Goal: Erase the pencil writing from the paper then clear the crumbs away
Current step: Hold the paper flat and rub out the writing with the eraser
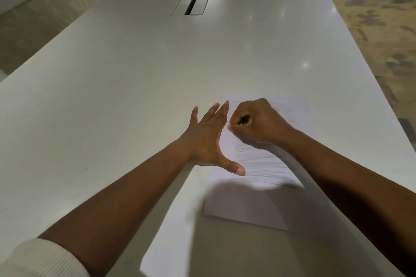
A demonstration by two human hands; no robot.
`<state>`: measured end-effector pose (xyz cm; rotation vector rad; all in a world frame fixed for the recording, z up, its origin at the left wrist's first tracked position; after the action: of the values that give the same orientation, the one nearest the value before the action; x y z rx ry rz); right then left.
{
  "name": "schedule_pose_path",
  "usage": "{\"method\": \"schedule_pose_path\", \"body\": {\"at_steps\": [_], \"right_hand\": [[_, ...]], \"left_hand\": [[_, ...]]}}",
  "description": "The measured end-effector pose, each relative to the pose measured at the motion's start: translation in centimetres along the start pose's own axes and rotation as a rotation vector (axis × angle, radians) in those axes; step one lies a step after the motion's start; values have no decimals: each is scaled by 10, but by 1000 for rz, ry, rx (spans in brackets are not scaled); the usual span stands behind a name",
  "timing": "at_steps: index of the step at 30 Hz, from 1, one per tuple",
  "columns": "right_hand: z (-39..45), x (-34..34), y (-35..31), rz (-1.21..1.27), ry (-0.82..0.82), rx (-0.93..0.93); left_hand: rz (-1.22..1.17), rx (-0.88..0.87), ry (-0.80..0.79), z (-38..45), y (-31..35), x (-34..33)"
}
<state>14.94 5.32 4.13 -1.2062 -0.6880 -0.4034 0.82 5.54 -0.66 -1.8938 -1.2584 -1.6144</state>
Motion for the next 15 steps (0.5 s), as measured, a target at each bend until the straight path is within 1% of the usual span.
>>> {"method": "schedule_pose_path", "body": {"at_steps": [2,3,5,8,11,13,15], "right_hand": [[8,17,9,-78,118,-45],[10,24,14,-111,149,-72],[12,29,20,-133,158,-91],[4,19,10,-80,96,-34],[-8,1,-3,-11,-24,38],[-11,-4,-6,-3,-83,41],[-8,0,-3,-22,-54,26]], "left_hand": [[15,7,-3,0,0,0],[22,8,-3,0,0,1],[25,8,-3,1,0,1],[22,8,-6,1,-1,0],[22,5,-15,1,-1,-1],[23,2,-16,0,-1,-1],[29,3,-17,0,-1,-1]]}}
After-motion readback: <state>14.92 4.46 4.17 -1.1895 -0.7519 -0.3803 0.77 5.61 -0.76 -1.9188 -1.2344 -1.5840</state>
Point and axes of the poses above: each hand's wrist, its own z-axis towards the middle knuckle, its own x-axis out of the back of the hand, y = z × x, the point moved 6 cm from there along z, towards the middle knuckle, and after that the axes turned 1 degree about -y, right-handed, at the moved point
